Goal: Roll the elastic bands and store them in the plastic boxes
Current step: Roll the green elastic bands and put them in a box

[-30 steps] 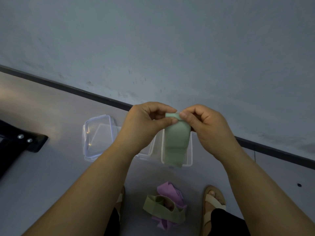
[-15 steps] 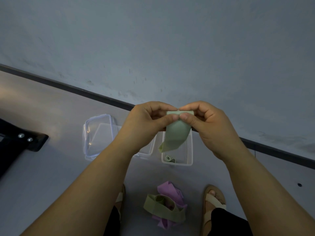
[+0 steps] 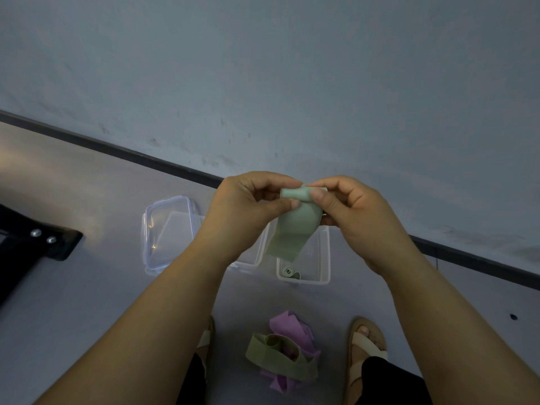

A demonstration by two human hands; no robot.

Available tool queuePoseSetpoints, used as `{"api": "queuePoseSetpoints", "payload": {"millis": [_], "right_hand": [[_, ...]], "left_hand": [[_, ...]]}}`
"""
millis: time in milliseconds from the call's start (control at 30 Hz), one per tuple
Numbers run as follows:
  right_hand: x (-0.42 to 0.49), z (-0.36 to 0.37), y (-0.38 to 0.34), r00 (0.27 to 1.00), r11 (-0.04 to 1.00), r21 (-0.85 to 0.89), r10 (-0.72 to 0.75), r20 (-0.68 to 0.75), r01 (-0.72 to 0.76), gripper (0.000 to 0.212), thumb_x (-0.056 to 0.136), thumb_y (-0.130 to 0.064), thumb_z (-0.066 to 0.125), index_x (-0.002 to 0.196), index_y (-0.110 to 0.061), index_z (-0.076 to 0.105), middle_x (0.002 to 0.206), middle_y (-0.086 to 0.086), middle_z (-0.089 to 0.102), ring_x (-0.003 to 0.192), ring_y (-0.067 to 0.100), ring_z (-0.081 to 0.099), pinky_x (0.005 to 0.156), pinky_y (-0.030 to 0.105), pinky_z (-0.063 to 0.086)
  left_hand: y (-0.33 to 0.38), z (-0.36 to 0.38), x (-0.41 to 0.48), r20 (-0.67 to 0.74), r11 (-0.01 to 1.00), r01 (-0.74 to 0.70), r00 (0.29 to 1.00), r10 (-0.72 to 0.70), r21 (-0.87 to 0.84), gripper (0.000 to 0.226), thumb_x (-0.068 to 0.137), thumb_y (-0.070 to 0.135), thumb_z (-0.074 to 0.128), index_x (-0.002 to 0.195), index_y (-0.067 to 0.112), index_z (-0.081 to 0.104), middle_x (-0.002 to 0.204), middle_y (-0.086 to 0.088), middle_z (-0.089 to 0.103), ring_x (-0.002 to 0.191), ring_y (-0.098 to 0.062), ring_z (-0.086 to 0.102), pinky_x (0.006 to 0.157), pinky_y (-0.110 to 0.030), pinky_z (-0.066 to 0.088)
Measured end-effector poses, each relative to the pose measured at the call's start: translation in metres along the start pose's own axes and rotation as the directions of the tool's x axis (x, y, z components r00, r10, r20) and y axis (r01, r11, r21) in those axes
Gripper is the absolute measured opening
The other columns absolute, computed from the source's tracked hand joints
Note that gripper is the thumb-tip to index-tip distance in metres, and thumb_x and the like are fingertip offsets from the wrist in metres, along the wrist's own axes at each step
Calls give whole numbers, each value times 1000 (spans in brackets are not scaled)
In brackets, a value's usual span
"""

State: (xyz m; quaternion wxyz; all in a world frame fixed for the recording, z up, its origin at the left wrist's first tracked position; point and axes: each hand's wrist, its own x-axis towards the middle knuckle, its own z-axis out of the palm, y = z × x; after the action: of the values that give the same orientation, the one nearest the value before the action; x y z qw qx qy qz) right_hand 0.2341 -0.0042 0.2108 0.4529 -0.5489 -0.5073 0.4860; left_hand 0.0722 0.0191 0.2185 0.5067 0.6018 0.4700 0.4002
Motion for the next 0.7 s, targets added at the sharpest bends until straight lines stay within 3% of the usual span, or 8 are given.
{"api": "queuePoseSetpoints", "payload": {"millis": [167,267,333,433,700], "right_hand": [[1,-3,1,1000,999,41,0,1,0,8,82,-20,63,87,-26,66,83,-6,71,80,9,67,77,30,57],[1,-4,2,1000,997,78,-9,4,8,11,77,-21,65,87,-26,66,83,-7,71,81,8,67,78,28,57],[0,-4,2,1000,996,90,-25,8,24,14,76,-18,66,88,-25,66,84,-7,71,82,9,67,77,25,56],[0,-3,2,999,994,100,-46,3,46,17,78,-9,66,87,-24,65,80,-9,70,80,6,67,74,20,55],[0,-3,2,998,993,108,-51,47,45,21,77,-9,67,89,-26,65,88,-5,69,84,9,66,73,20,53]], "left_hand": [[1,1,0,19,1000,1,1000,0,-31,29,73,-4,71,82,23,69,72,15,68,73,-2,62,73,-17,53],[0,0,0,35,997,40,999,-38,-69,33,74,0,72,93,26,67,90,-7,67,83,-16,63,82,-29,56],[0,0,0,47,993,90,995,-87,-82,28,74,10,73,97,24,67,92,-12,66,84,-20,66,82,-32,56],[1,1,-1,39,987,143,989,-140,-72,18,79,19,70,96,18,69,91,-12,70,86,-21,69,78,-33,58],[2,-1,-1,28,990,85,996,-83,-112,19,75,4,71,89,16,69,82,-2,70,75,-8,68,71,-20,56]]}}
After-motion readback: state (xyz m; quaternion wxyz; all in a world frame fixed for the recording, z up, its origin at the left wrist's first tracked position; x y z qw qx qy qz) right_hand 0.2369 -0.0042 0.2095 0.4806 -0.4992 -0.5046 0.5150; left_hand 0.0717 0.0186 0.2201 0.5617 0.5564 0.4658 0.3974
